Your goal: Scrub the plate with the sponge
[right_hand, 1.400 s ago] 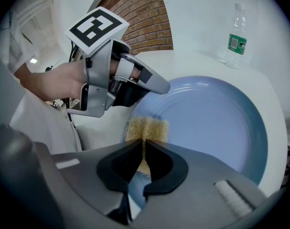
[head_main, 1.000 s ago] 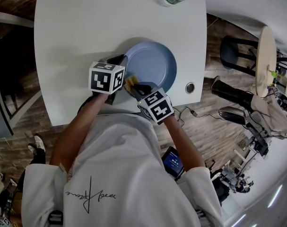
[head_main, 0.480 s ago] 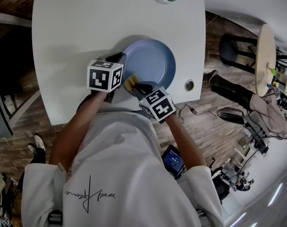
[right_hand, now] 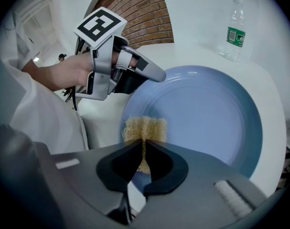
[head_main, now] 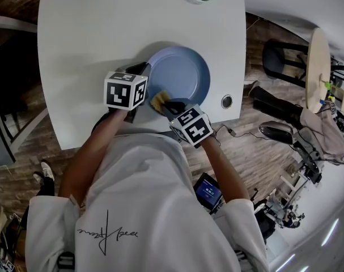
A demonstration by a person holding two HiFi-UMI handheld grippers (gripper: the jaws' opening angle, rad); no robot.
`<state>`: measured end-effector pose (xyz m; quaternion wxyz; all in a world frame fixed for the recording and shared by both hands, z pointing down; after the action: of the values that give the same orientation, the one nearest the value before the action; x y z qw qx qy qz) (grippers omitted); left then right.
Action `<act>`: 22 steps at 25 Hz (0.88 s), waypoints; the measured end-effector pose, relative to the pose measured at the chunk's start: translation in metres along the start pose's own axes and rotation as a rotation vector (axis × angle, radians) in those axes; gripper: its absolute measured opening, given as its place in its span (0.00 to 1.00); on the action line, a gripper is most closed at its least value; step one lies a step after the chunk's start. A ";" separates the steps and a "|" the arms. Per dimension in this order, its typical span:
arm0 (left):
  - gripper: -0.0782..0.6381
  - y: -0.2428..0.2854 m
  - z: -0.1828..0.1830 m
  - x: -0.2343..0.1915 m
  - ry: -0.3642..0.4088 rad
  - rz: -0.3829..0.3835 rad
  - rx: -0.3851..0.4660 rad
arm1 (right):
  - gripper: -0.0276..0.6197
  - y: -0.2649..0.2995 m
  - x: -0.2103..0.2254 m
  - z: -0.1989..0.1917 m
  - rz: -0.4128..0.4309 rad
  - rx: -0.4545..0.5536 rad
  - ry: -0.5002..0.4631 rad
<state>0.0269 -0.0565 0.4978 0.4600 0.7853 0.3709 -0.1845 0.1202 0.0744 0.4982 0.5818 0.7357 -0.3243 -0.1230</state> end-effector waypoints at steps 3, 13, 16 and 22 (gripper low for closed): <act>0.16 -0.001 0.001 0.000 0.000 0.000 0.000 | 0.08 -0.003 0.002 -0.002 0.001 -0.011 -0.008; 0.16 -0.005 0.001 0.002 0.001 -0.001 0.001 | 0.08 -0.009 0.004 -0.008 -0.002 -0.039 -0.040; 0.16 -0.006 0.000 0.003 0.001 -0.001 0.001 | 0.09 -0.011 0.005 -0.012 -0.005 -0.052 -0.058; 0.16 -0.010 -0.002 0.003 -0.001 -0.006 0.003 | 0.09 -0.015 0.009 -0.017 -0.010 -0.066 -0.063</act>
<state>0.0214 -0.0504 0.4906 0.4584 0.7849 0.3728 -0.1867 0.1414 0.0838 0.4910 0.5947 0.7134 -0.3347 -0.1596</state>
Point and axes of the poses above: the fingertips, and each gripper's own axes: y forward along the fingers, x to its right, z out of its top, the point moved 4 cm from there along -y, backward along the fingers, and after that the axes turned 7 degrees about -z, right-handed, at the moved point
